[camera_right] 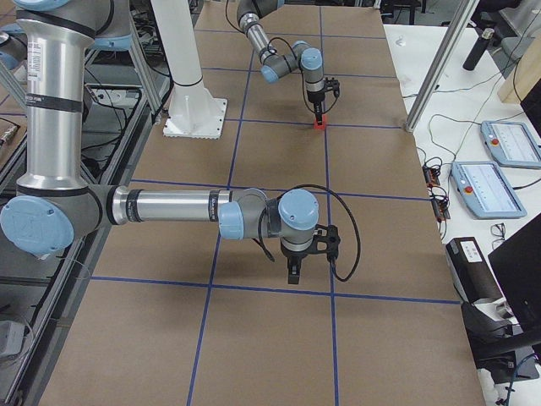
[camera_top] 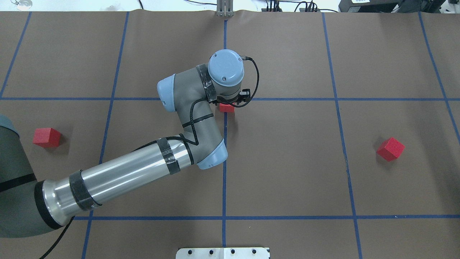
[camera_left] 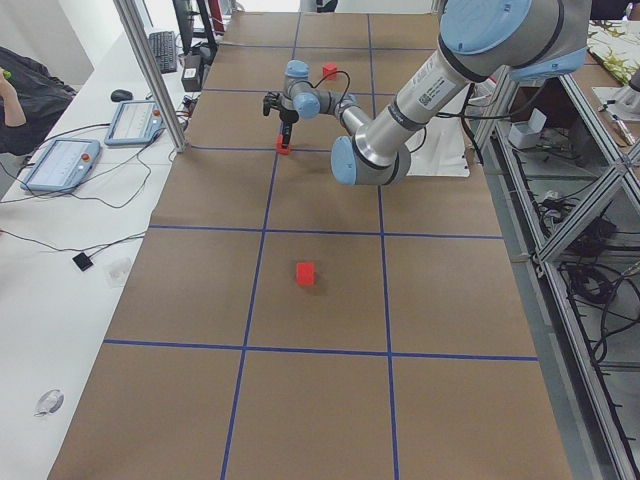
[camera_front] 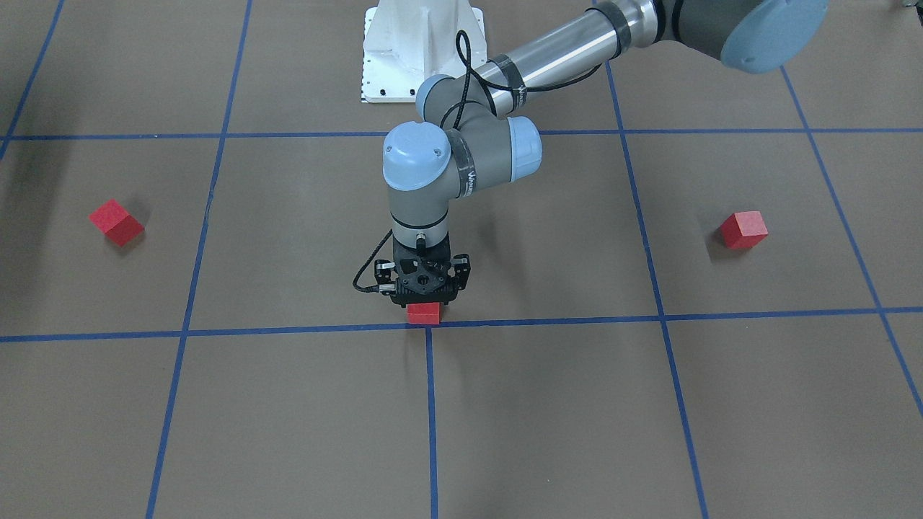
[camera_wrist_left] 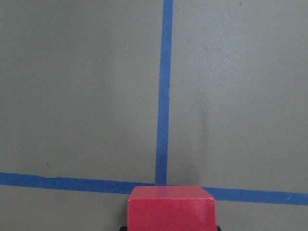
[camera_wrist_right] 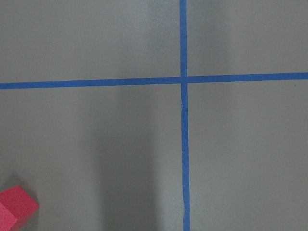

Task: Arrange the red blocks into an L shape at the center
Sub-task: 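Carry the cube with the left gripper to the table center and release, then raise the left gripper away while the right gripper reaches the far cube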

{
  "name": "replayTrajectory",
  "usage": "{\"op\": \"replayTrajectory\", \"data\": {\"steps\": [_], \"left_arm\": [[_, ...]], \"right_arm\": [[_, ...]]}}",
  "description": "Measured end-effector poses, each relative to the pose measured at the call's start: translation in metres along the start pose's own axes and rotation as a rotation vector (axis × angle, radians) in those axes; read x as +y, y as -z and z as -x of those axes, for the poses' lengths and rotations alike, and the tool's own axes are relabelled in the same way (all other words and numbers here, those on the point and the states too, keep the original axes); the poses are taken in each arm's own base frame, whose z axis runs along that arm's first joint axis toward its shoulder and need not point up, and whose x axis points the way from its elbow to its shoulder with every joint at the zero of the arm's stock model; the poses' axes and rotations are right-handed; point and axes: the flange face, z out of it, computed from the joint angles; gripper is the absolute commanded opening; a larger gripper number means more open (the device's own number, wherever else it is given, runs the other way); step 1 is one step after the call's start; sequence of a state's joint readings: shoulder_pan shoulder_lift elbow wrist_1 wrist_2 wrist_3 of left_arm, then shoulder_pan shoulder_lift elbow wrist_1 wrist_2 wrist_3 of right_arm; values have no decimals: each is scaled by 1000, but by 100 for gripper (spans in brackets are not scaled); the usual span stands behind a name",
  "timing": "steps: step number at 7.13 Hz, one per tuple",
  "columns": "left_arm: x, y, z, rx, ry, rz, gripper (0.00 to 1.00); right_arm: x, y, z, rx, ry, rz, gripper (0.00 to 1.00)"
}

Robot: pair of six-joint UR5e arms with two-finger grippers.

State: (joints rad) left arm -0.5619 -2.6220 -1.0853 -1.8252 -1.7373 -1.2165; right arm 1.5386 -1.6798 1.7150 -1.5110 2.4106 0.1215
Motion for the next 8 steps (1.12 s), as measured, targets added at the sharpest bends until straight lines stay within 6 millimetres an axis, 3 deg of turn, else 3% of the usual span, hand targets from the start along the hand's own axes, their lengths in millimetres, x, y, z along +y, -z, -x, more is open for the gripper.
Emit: {"op": "replayTrajectory", "data": {"steps": [2, 5, 6, 8], "left_arm": [[-16, 19, 2, 25, 3, -23, 100], [-68, 72, 24, 84, 46, -61, 100], [-86, 85, 41, 99, 66, -47, 100], [-108, 108, 102, 129, 103, -31, 100]], "right_arm": [[-6, -1, 7, 1, 15, 1, 99], [-32, -25, 38, -6, 73, 37, 99], [-35, -32, 54, -11, 134, 23, 99], [-29, -53, 107, -44, 368, -58, 99]]}}
